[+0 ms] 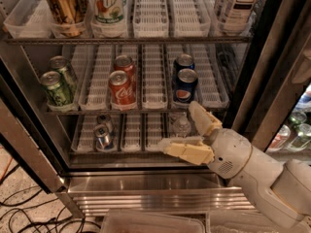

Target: Pick green can from middle shelf of fridge

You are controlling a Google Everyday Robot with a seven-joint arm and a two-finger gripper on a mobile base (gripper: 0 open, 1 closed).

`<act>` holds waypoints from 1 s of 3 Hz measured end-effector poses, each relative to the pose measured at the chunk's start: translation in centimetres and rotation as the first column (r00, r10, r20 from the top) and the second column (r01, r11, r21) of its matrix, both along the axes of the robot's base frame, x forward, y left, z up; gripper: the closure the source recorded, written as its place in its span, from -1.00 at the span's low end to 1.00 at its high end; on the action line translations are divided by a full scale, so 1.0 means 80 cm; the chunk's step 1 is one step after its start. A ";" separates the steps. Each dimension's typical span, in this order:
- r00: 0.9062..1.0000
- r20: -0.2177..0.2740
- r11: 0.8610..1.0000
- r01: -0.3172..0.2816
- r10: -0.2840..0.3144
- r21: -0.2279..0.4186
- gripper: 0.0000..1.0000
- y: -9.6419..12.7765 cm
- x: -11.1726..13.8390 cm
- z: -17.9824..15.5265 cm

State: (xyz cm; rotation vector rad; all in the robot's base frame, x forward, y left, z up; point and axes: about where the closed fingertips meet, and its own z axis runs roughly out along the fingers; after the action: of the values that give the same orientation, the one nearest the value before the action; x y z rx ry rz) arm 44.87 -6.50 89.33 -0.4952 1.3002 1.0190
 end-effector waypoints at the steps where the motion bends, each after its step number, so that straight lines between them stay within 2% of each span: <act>1: 1.000 0.002 1.000 -0.003 0.003 -0.001 -1.00 0.001 -0.001 0.001; 2: 1.000 0.019 0.994 0.005 -0.003 -0.111 -1.00 0.017 0.004 -0.009; 3: 0.995 0.093 0.923 0.054 -0.020 -0.382 -1.00 0.061 0.003 -0.050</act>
Offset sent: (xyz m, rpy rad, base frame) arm 0.0103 0.0277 -0.0226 -0.2854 -0.0428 -0.0234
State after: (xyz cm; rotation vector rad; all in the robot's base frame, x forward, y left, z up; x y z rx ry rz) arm 45.13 -1.59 85.34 -0.8016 1.4305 0.7003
